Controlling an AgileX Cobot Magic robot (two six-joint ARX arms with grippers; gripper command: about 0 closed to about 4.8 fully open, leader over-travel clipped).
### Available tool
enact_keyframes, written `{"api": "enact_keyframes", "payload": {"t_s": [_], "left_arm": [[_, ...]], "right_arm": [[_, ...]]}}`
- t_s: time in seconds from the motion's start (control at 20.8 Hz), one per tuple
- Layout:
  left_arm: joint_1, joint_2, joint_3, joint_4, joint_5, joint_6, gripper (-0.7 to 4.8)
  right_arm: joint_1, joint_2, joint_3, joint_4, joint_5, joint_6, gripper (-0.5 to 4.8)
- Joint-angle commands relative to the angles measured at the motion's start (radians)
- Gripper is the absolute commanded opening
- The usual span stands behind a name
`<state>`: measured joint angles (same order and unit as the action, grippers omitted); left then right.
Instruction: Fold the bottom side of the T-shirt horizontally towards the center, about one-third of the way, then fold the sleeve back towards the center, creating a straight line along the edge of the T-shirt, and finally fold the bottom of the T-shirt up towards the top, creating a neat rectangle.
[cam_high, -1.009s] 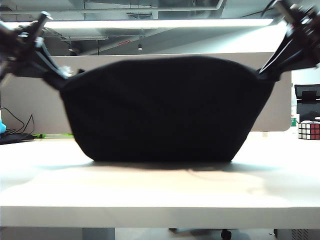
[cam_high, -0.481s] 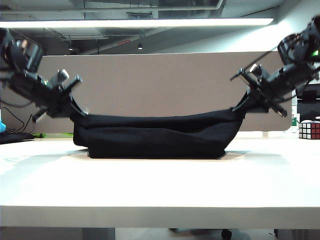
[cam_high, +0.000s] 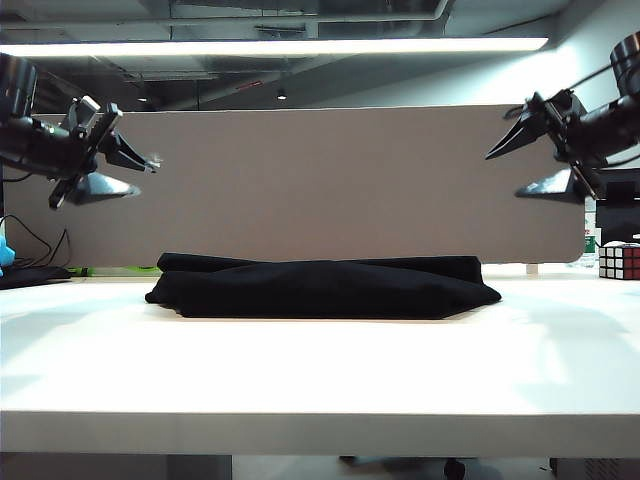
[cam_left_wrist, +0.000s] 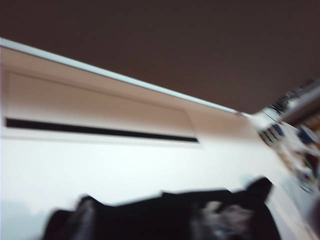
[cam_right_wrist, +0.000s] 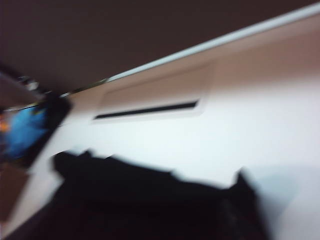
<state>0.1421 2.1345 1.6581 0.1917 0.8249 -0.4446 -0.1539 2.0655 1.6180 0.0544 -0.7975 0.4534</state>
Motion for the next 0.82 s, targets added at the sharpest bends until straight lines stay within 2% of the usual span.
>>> {"api": "enact_keyframes", "payload": {"t_s": [0.05,0.1,0.14,0.19,0.34,0.48,0.82], "left_arm": [[-0.011,-0.079,-0.045,-0.138,0.056,0.116,0.48],[-0.019,-0.143,-0.096,-0.188,0.047,0.171,0.47],[-0.021,-0.19,-0.142,-0.201,0.045,0.205,0.46],[-0.021,-0.282,-0.237,-0.221,0.032,0.244,-0.11],[-0.021,-0.427,-0.391,-0.229,0.017,0.267,-0.06],[-0.013,-0.629,-0.586,-0.228,-0.05,0.28,-0.06],[-0.023,-1.018,-0.888,-0.23,-0.191,0.328,-0.06]], "right_arm": [[0.003,-0.058,0.0,-0.152,-0.113,-0.043,1.35],[0.014,-0.105,-0.001,-0.269,-0.12,-0.139,0.28],[0.023,-0.139,-0.004,-0.336,-0.106,-0.201,-0.08],[0.037,-0.205,-0.03,-0.401,-0.062,-0.264,-0.09],[0.05,-0.331,-0.111,-0.451,-0.048,-0.302,-0.09],[0.063,-0.551,-0.293,-0.44,-0.02,-0.317,-0.09],[0.067,-0.962,-0.658,-0.374,0.139,-0.323,-0.09]]}}
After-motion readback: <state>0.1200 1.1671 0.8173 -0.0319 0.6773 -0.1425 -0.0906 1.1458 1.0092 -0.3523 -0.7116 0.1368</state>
